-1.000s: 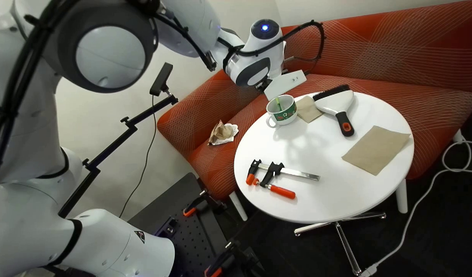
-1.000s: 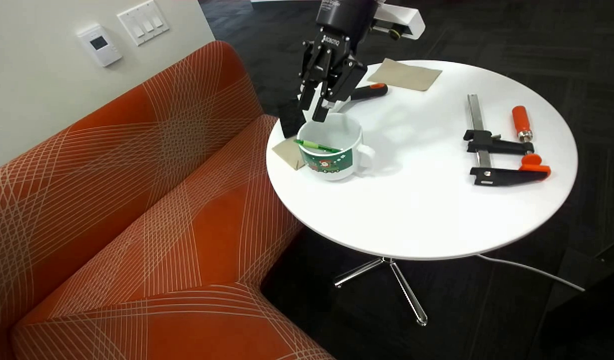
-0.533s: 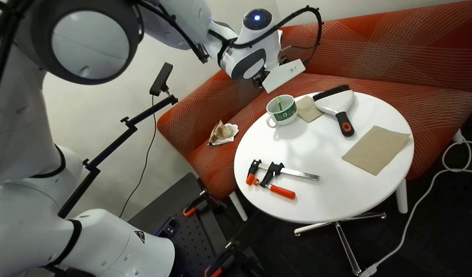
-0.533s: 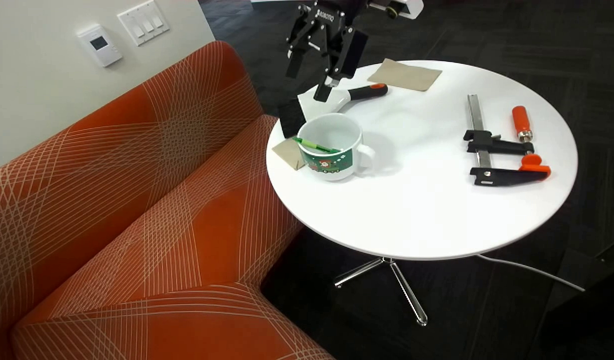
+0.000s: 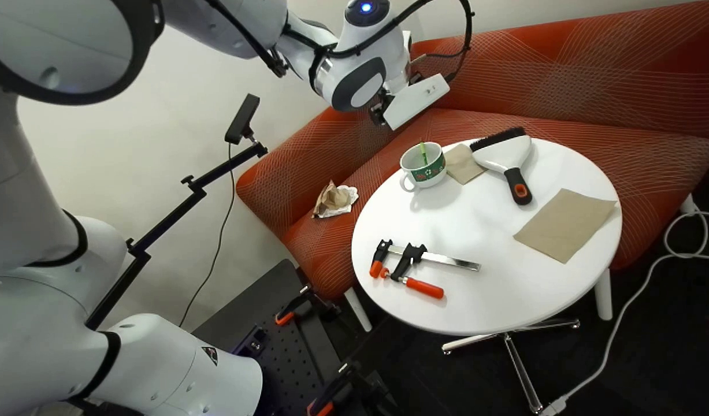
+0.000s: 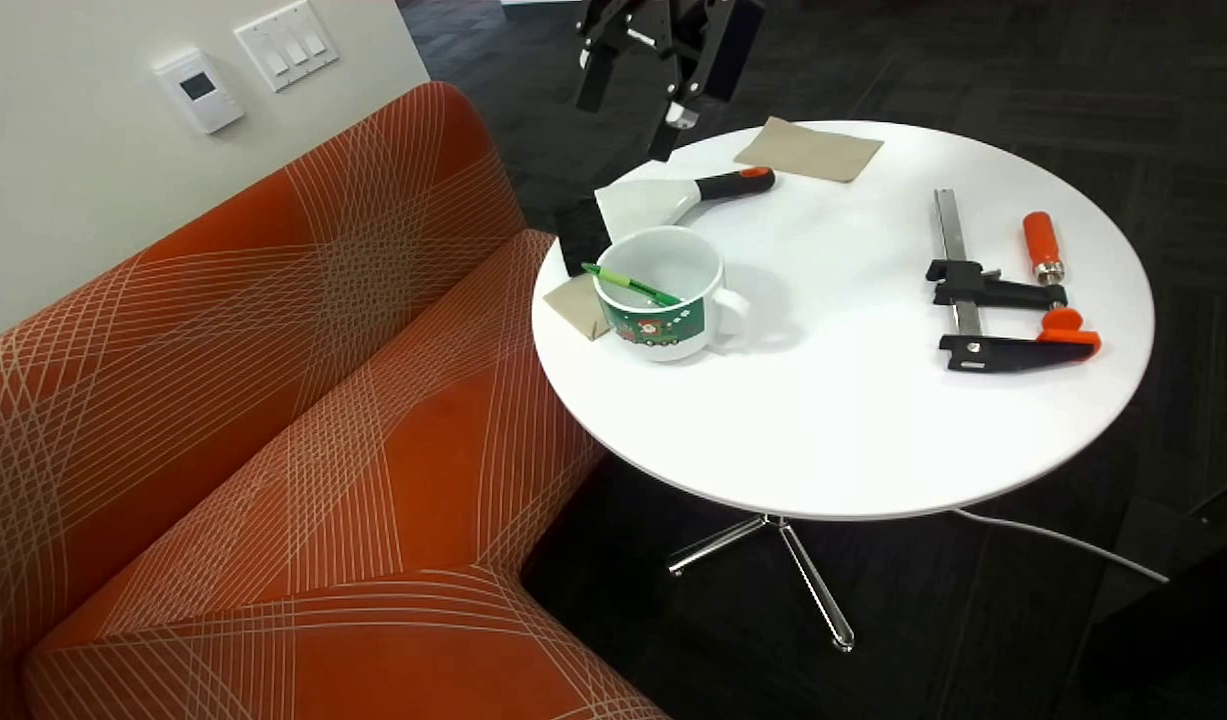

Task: Pick up the pen from the table and place it in the mug

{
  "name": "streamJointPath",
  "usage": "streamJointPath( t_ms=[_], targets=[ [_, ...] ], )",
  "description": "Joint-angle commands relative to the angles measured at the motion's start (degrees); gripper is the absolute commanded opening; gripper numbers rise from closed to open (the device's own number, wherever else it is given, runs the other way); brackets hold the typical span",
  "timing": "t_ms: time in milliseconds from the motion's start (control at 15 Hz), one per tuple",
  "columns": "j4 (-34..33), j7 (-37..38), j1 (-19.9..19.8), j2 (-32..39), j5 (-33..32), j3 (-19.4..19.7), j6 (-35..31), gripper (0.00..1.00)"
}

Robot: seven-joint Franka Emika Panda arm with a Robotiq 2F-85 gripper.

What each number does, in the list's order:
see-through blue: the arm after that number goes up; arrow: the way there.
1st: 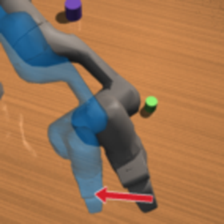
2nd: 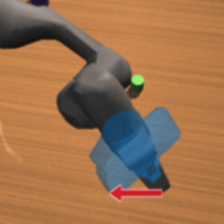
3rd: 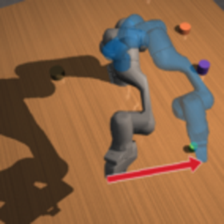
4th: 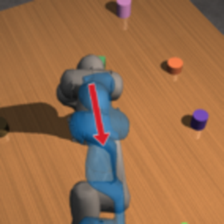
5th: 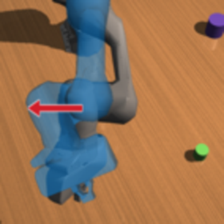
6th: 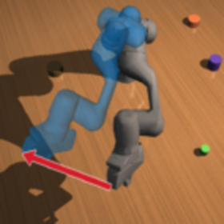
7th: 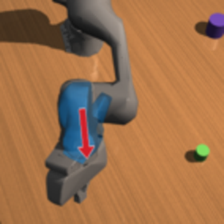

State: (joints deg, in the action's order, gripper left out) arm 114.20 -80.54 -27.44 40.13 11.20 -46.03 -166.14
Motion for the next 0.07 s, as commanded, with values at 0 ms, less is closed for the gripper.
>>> streamJointPath(
  t_ms=[0],
  targets=[
    [0.0, 0.35, 0.04, 0.06, -0.35, 0.01, -0.01, 1.0]
  ],
)
